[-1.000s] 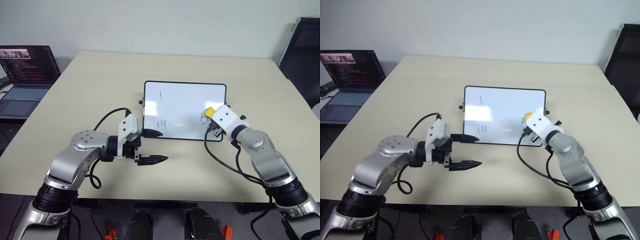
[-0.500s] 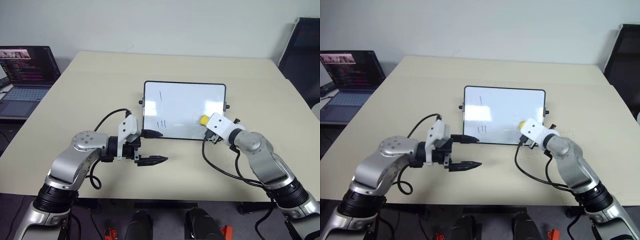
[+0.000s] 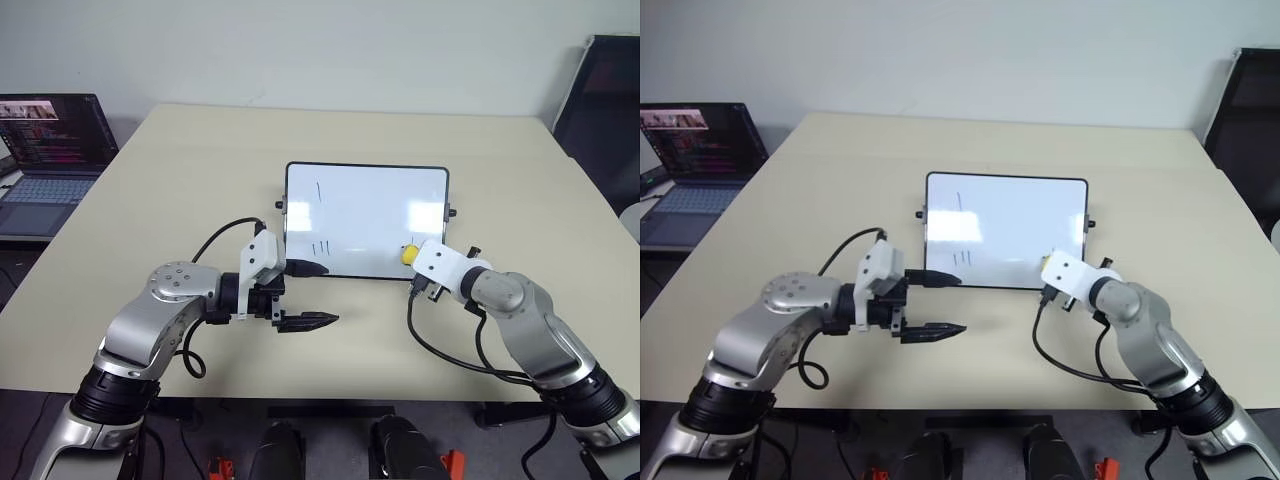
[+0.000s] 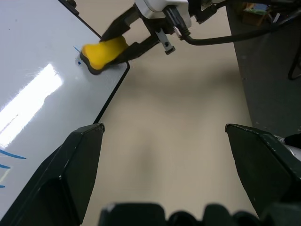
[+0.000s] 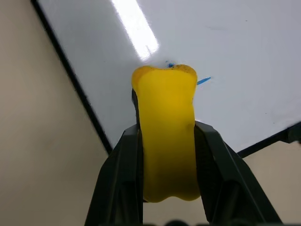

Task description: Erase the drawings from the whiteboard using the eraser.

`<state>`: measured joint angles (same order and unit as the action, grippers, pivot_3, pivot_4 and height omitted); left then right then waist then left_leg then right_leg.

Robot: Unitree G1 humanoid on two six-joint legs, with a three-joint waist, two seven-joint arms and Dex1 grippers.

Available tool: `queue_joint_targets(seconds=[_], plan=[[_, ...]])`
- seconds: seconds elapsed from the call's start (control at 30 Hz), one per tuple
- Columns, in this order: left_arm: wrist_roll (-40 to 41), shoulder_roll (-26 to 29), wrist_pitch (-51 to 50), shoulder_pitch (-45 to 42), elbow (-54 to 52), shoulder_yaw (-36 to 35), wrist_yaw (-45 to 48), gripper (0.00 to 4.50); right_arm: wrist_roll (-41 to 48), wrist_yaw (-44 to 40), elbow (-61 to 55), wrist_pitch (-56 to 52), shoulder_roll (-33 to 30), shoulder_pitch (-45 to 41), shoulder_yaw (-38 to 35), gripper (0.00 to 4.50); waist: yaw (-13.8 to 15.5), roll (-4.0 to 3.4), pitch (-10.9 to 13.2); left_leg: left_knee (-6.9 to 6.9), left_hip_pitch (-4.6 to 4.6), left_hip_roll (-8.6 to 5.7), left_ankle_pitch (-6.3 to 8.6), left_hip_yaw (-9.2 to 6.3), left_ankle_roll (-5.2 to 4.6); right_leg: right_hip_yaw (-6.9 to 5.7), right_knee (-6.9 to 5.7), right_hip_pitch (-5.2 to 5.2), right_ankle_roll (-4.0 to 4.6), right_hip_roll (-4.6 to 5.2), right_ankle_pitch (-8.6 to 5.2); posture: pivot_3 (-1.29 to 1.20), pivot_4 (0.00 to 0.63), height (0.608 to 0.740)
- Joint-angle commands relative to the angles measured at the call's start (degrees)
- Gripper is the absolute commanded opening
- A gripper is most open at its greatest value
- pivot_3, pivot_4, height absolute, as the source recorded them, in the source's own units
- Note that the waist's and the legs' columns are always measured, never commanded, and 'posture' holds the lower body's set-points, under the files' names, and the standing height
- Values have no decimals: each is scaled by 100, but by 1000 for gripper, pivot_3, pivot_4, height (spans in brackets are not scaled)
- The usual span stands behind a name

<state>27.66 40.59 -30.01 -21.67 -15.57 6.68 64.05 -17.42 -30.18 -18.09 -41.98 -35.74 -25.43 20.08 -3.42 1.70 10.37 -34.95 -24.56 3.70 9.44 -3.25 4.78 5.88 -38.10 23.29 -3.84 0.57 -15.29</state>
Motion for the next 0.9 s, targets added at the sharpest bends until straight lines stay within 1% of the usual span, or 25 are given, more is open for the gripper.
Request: queue_joint_targets(seconds=[0.03,0.2,0.33,0.37,0.4,0.5,0.57,0.7,0.9], plan=[[53,-3,0,-93,-205,-51,-23,4500,-137,93,81,-93,-30,-106,-270,1119,7,1,-1,0,0,-1,-1,2,-1,1,1,-1,0,1,0,0,150,740],[41,4,29,-97,-162,-54,-4,4500,1,-218,-82,-286,58,32,-114,1119,-2,4,-2,2,0,0,-1,2,-2,1,-2,-2,0,1,1,0,150,740],[36,11,44,-84,-148,-60,7,4500,107,-662,-288,-346,-55,153,123,1119,-5,3,-2,12,0,3,-1,1,-2,-2,-1,0,-1,-2,0,0,150,740],[34,13,48,-84,-142,-62,13,4500,77,-664,-299,-289,-51,151,155,1119,-4,4,-2,12,0,2,-1,1,-2,-2,0,0,-1,-2,0,0,150,740],[29,14,55,-83,-135,-65,19,4500,19,-571,-257,-194,2,101,149,1119,-4,4,-2,12,0,2,0,1,-2,-1,1,0,-1,-2,0,0,150,740],[21,21,79,-59,-129,-71,36,4500,-235,77,48,126,278,-191,-80,1119,-24,3,-2,7,2,2,-1,3,-2,1,0,0,0,-2,1,0,150,740],[17,27,104,-40,-115,-77,50,4500,-253,166,136,133,339,-262,-150,1118,-25,3,-2,6,2,2,-1,3,-2,2,-1,3,3,-2,3,0,150,740],[0,48,171,3,-68,-94,88,4500,-179,-153,101,-22,217,-107,-31,1118,-1,4,-2,5,2,1,-1,3,-2,1,0,0,4,-1,3,0,150,740],[-6,43,180,13,-65,-89,68,4500,-148,-694,-199,-73,-134,233,206,1117,14,5,-3,12,1,2,0,2,-2,0,4,0,0,-1,0,0,150,740]])
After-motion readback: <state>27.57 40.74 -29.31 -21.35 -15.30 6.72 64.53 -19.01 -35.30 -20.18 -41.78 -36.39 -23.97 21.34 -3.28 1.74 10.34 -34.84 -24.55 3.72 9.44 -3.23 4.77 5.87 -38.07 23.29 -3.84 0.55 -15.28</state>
